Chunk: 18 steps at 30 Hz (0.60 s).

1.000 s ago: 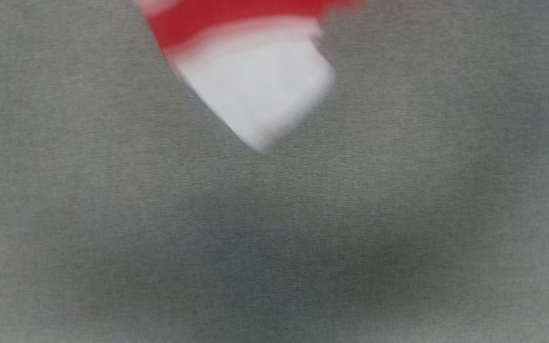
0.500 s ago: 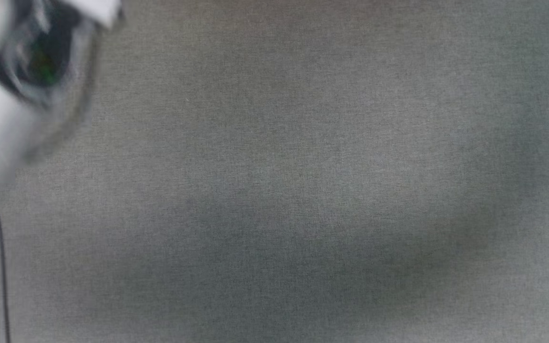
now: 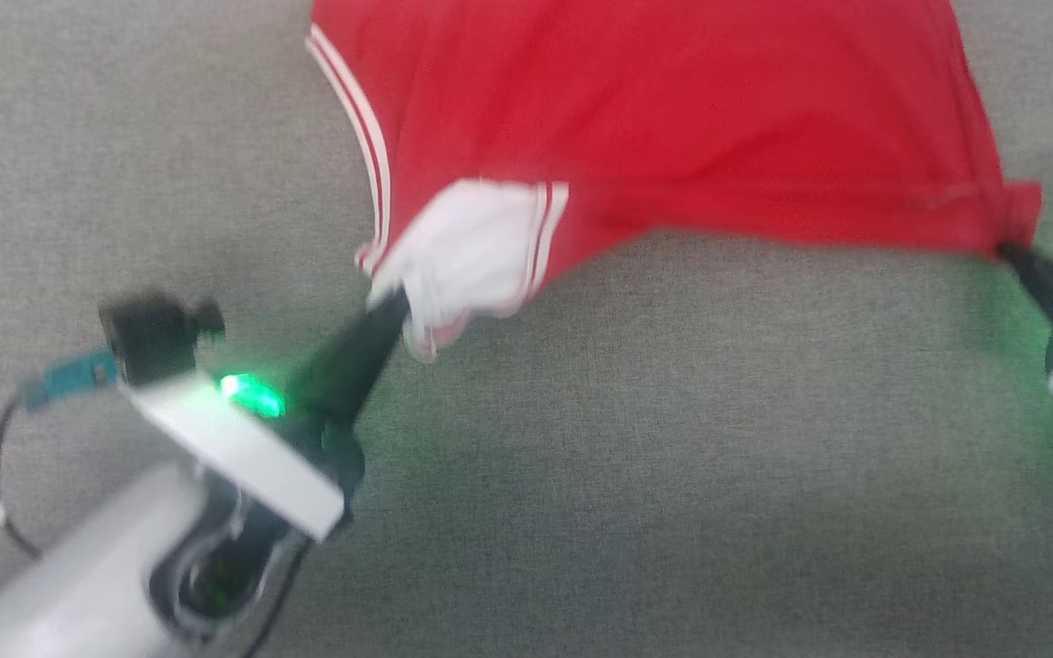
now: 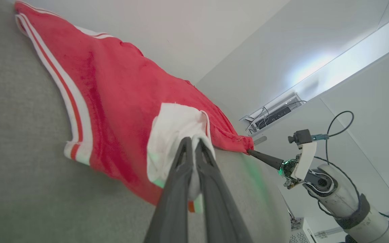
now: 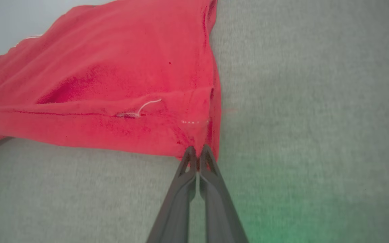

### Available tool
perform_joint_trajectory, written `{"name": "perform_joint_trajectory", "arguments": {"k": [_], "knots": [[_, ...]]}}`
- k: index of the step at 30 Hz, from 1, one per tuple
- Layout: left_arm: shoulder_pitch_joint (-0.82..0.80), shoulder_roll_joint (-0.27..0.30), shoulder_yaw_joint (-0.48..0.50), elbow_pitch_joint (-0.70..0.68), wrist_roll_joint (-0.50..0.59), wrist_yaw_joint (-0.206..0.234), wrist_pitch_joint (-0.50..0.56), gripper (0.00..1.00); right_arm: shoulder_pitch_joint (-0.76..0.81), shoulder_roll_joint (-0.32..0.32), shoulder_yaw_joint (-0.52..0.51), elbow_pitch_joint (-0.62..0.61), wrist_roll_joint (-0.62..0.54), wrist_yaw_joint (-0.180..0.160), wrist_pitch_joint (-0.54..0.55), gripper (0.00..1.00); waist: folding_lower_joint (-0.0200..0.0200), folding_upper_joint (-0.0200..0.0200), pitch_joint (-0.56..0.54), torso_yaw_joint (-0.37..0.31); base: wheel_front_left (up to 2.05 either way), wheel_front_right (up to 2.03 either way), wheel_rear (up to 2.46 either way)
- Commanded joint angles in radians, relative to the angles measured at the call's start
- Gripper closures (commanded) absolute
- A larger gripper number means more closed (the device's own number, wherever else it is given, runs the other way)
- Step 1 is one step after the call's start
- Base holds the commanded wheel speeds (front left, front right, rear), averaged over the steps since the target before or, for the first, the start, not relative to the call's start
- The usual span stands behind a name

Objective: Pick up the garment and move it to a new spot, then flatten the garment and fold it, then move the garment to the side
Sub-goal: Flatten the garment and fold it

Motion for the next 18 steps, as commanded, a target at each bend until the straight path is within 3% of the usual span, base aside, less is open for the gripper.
{"name": "perform_joint_trajectory", "arguments": {"k": [1,9,18], "knots": [[0.08,0.011,0.018,-0.04,0.033,0.001,-0.005,1.0,0.089,-0.01,-0.025,-0.056,0.014,0.0,0.014,1.0,0.0,0.0,-0.024,0.0,0.0,0.0,0.0],[0.332,0.061,0.051,-0.172,0.098,0.001,-0.005,1.0,0.421,-0.006,-0.158,-0.295,0.031,0.0,0.104,1.0,0.0,0.0,-0.068,0.005,0.0,0.0,0.0],[0.397,0.093,0.059,-0.245,0.147,0.001,-0.005,1.0,0.556,0.075,-0.292,-0.462,-0.011,0.0,0.183,1.0,0.0,0.0,-0.084,0.012,0.0,0.0,0.0]]}}
